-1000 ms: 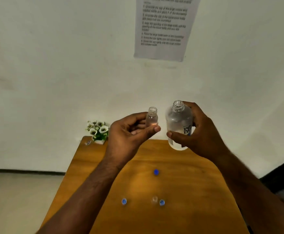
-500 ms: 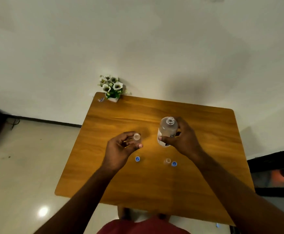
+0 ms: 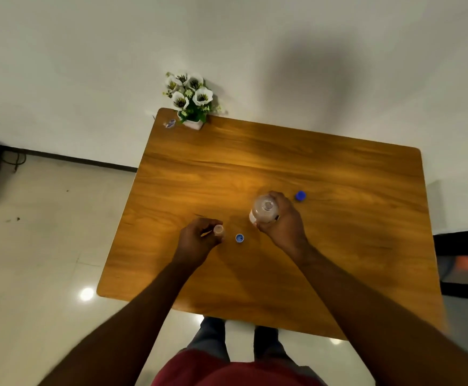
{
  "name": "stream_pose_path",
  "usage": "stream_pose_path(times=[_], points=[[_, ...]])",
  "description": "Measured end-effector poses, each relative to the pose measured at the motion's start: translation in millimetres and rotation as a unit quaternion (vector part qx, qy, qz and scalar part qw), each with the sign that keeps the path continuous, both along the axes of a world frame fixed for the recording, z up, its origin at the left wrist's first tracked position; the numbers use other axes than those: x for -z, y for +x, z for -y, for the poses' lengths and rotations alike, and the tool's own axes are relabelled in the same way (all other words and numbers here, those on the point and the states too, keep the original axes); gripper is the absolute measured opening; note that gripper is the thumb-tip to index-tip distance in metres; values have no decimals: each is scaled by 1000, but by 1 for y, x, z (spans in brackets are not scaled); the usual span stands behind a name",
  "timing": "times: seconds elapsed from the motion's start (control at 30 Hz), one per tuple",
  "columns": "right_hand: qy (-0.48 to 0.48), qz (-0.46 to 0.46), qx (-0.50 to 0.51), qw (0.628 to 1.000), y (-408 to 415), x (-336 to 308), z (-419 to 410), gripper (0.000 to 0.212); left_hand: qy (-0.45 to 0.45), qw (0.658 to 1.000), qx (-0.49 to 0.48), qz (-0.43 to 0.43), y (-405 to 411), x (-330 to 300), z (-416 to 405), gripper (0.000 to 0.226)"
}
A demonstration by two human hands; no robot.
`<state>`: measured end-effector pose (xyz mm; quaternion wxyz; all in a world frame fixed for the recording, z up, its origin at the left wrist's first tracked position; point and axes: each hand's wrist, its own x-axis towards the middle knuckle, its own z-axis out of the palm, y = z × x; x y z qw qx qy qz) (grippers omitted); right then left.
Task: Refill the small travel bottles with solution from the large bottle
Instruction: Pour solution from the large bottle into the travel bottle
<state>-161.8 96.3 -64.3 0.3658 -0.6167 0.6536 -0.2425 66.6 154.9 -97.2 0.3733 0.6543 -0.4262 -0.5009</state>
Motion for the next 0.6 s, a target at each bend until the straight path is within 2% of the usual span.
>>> stream_pose_path(times=[0.27, 0.6], points=[[-1, -27, -3, 1000, 6, 10, 2, 86, 25, 996, 65, 50, 5, 28, 1, 27], [9, -43, -16, 999, 7, 12, 5, 89, 21, 993, 88, 73, 8, 35, 3, 35]])
